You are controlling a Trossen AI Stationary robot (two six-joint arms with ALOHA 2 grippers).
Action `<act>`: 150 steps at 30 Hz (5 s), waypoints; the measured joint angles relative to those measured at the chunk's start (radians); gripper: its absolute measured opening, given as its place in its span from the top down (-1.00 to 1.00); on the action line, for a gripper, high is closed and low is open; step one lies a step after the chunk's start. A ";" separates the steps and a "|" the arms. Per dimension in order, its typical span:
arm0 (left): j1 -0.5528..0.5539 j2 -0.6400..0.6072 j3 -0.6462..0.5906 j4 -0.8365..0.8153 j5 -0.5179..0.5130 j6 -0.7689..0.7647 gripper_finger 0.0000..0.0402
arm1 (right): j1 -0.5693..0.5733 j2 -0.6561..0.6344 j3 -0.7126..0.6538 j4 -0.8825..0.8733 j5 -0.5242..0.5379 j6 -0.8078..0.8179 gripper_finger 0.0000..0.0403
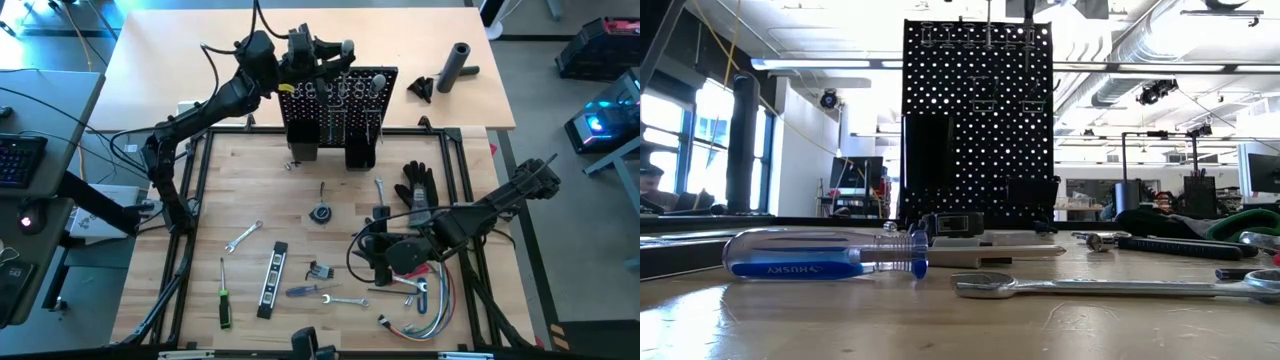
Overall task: Hang tools onto peg board
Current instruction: Hang the gray screwdriver on the peg board, then put the black spirit level on the left black bin on the peg board
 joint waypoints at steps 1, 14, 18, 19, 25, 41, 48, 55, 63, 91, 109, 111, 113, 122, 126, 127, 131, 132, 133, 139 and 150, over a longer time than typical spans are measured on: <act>0.000 0.001 0.000 0.000 -0.005 0.000 0.38 | 0.000 0.000 0.000 0.000 0.000 0.001 0.10; 0.000 0.003 0.000 -0.073 -0.019 0.005 0.25 | 0.000 0.000 0.000 0.000 0.000 -0.006 0.10; 0.000 0.003 0.000 -0.073 -0.014 -0.011 0.20 | 0.000 0.000 0.000 0.001 0.000 -0.002 0.10; 0.000 0.003 0.000 -0.073 -0.013 -0.016 0.20 | 0.000 0.000 0.000 0.001 0.000 0.000 0.10; 0.000 0.003 0.000 -0.097 -0.006 -0.029 0.18 | 0.000 0.000 0.000 0.004 0.000 0.009 0.10; -0.030 -0.144 -0.002 -0.200 -0.014 0.118 0.17 | 0.000 0.000 0.000 0.013 0.000 -0.012 0.10; -0.101 -0.281 -0.001 -0.488 -0.042 0.256 0.17 | 0.000 0.000 0.000 0.013 -0.002 -0.022 0.10; -0.214 -0.380 -0.001 -0.882 -0.147 0.305 0.17 | -0.001 0.000 0.000 0.011 -0.022 -0.034 0.10; -0.349 -0.391 -0.017 -1.264 -0.204 0.211 0.17 | -0.021 0.000 0.000 0.014 -0.116 -0.042 0.10; -0.780 -0.392 -0.893 -1.004 -0.206 0.030 0.20 | -0.003 0.133 -0.001 -0.062 -0.189 0.034 0.10; -0.859 -0.392 -1.126 -0.486 -0.218 -0.038 0.22 | -0.110 0.323 -0.001 0.050 -0.379 -0.051 0.10; -0.859 -0.392 -1.154 -0.436 -0.237 -0.047 0.22 | -0.125 0.323 -0.001 0.066 -0.382 -0.055 0.10; -0.859 -0.392 -1.175 -0.402 -0.245 -0.057 0.22 | -0.140 0.323 -0.001 0.089 -0.398 -0.069 0.10; -0.859 -0.392 -1.269 -0.317 -0.305 -0.149 0.22 | -0.196 0.332 -0.001 0.123 -0.434 -0.096 0.10; -0.859 -0.392 -1.311 -0.274 -0.368 -0.225 0.22 | -0.220 0.346 -0.001 0.107 -0.434 -0.096 0.10; -0.859 -0.392 -1.317 -0.275 -0.391 -0.255 0.22 | -0.225 0.350 -0.001 0.101 -0.434 -0.096 0.10; -0.859 -0.392 -1.327 -0.289 -0.476 -0.412 0.22 | -0.235 0.374 -0.001 0.098 -0.434 -0.096 0.10; -0.859 -0.392 -1.327 -0.287 -0.480 -0.452 0.22 | -0.237 0.379 -0.001 0.098 -0.437 -0.096 0.10; -0.860 -0.392 -1.327 -0.284 -0.481 -0.492 0.22 | -0.237 0.383 -0.001 0.097 -0.440 -0.096 0.10; -0.880 -0.392 -1.327 -0.284 -0.478 -0.669 0.22 | -0.238 0.395 -0.001 0.114 -0.450 -0.103 0.10; -0.970 -0.392 -1.327 -0.287 -0.504 -0.838 0.00 | -0.236 0.395 -0.001 0.122 -0.450 -0.109 0.10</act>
